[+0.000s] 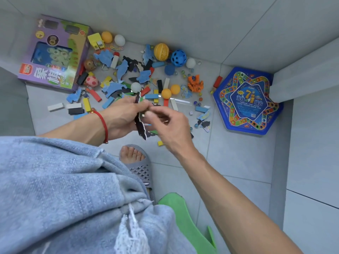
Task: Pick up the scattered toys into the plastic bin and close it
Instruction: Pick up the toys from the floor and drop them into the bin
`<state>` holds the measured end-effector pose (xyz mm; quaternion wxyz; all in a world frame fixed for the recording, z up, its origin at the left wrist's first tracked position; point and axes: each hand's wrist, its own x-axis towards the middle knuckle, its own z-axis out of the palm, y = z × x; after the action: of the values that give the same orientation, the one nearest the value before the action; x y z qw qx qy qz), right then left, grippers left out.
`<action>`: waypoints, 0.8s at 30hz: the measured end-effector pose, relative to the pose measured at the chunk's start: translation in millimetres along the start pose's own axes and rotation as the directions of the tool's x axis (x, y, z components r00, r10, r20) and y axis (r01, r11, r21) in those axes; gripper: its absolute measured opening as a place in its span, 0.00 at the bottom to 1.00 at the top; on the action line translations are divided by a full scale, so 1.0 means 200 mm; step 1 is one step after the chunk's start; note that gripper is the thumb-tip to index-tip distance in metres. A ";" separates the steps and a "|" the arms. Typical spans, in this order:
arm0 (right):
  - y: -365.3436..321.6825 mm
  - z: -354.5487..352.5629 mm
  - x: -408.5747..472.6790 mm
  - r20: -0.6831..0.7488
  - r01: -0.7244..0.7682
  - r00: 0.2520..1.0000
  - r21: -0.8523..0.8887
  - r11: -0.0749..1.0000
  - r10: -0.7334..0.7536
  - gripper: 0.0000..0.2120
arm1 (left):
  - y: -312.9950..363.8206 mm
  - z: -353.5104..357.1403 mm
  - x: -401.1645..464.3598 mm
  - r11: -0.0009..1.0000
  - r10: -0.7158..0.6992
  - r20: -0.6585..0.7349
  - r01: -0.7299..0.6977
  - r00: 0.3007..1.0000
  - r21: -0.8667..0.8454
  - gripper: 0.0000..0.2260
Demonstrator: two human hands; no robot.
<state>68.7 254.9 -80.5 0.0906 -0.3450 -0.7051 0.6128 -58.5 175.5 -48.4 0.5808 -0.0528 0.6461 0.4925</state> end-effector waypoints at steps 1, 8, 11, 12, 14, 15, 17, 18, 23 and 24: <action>0.07 -0.07 0.01 -0.072 -0.008 0.997 -0.047 0.999 0.004 0.03 | 0.00 -0.01 0.01 1.000 0.004 -0.054 -0.004 0.999 0.001 0.09; 0.67 -0.50 0.14 -0.065 -0.113 0.992 -0.841 0.528 0.109 0.18 | -0.04 -0.01 0.03 0.997 -0.077 -0.075 0.078 0.994 0.001 0.06; 0.74 -0.49 0.19 0.119 0.077 0.989 -0.919 0.386 0.087 0.16 | -0.06 -0.02 0.02 0.997 -0.080 -0.058 0.081 0.995 0.015 0.07; 0.76 -0.49 0.21 0.148 0.110 0.986 -0.927 0.358 0.080 0.15 | -0.06 -0.02 0.02 0.997 -0.074 -0.059 0.075 0.996 0.025 0.08; 0.77 -0.48 0.23 0.153 0.122 0.986 -0.936 0.332 0.069 0.12 | -0.05 -0.04 0.02 0.998 -0.056 -0.072 0.059 0.996 0.038 0.08; 0.77 -0.47 0.24 0.135 0.110 0.989 -0.935 0.337 0.053 0.11 | -0.05 -0.04 0.02 0.998 -0.048 -0.080 0.051 0.996 0.038 0.08; 0.75 -0.47 0.24 0.082 0.075 0.997 -0.914 0.399 0.002 0.11 | -0.05 -0.05 0.02 0.999 -0.038 -0.091 0.040 0.995 0.025 0.09; 0.73 -0.47 0.23 0.068 0.066 0.998 -0.902 0.427 -0.010 0.12 | -0.05 -0.05 0.02 0.999 -0.036 -0.095 0.038 0.995 0.017 0.09; 0.72 -0.44 0.22 0.211 0.165 0.974 -0.911 0.377 0.083 0.13 | -0.06 -0.04 0.02 0.999 -0.033 -0.096 0.035 0.995 0.022 0.09; 0.73 -0.43 0.23 0.216 0.166 0.972 -0.911 0.377 0.094 0.12 | -0.06 -0.03 0.03 0.999 -0.029 -0.092 0.032 0.995 0.023 0.09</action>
<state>137.7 353.2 -209.8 -0.1868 -0.2469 -0.9392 0.1483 -57.0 167.5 -60.4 0.5585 -0.0783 0.6771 0.4727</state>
